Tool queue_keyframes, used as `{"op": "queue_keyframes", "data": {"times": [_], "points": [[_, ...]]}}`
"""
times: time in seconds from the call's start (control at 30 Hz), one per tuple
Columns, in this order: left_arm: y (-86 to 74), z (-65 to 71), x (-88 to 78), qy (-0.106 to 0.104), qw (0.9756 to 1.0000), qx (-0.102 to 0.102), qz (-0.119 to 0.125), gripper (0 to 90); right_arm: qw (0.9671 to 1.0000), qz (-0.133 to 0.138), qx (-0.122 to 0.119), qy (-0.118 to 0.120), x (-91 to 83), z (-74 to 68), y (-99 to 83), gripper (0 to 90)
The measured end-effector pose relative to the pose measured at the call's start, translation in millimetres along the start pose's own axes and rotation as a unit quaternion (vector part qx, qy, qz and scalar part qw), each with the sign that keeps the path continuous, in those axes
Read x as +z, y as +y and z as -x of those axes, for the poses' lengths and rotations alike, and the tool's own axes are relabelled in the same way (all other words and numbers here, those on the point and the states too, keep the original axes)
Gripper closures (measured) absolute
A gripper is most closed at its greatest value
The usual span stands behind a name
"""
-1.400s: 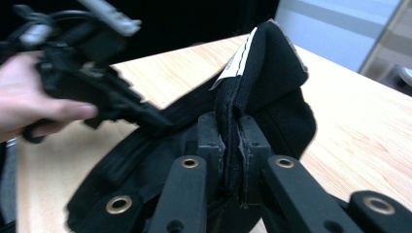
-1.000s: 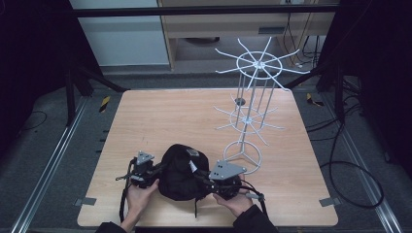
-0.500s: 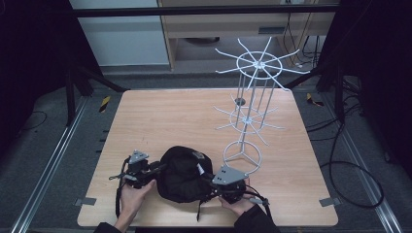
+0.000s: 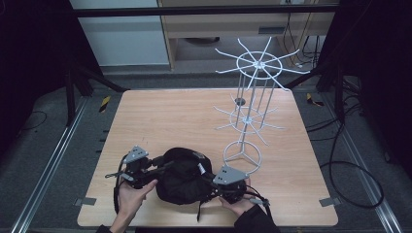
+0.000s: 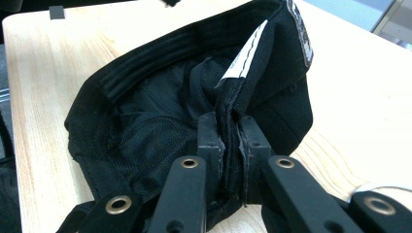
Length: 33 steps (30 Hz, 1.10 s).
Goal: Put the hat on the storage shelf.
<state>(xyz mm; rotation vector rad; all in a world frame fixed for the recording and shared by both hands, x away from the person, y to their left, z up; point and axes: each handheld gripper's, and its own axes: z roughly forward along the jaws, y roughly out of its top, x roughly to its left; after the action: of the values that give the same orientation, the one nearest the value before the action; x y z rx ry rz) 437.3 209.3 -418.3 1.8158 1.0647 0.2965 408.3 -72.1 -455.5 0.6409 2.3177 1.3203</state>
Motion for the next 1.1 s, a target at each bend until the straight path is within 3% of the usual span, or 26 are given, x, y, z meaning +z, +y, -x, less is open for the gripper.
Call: {"op": "queue_keyframes", "data": {"times": [0.2,0.33,0.63,0.83,0.93,1.1], "points": [[9.0,12.4,8.7,-0.017,0.9998,-0.001,0.006,43.0,1.0000,0.001,-0.002,0.002,1.0,-1.6,0.0,82.8],[10.9,15.8,15.3,-0.033,0.9993,-0.019,0.003,42.2,1.0000,0.001,-0.002,0.002,1.1,-1.5,-0.3,82.8],[12.7,25.3,30.9,-0.026,0.9985,-0.048,0.008,34.7,0.9999,0.002,-0.011,0.013,2.6,-5.7,-0.4,82.9],[11.1,32.7,36.4,-0.017,0.9986,-0.051,0.005,31.4,0.9995,-0.005,-0.020,0.022,6.3,-10.2,-1.7,82.9],[9.4,37.4,37.1,-0.028,0.9982,-0.053,-0.002,29.0,0.9994,-0.009,-0.023,0.026,8.3,-11.3,-2.4,82.9],[6.4,46.2,41.7,-0.011,0.9994,-0.032,-0.012,29.3,0.9992,-0.011,-0.026,0.028,9.9,-13.6,-2.6,82.8]]}}
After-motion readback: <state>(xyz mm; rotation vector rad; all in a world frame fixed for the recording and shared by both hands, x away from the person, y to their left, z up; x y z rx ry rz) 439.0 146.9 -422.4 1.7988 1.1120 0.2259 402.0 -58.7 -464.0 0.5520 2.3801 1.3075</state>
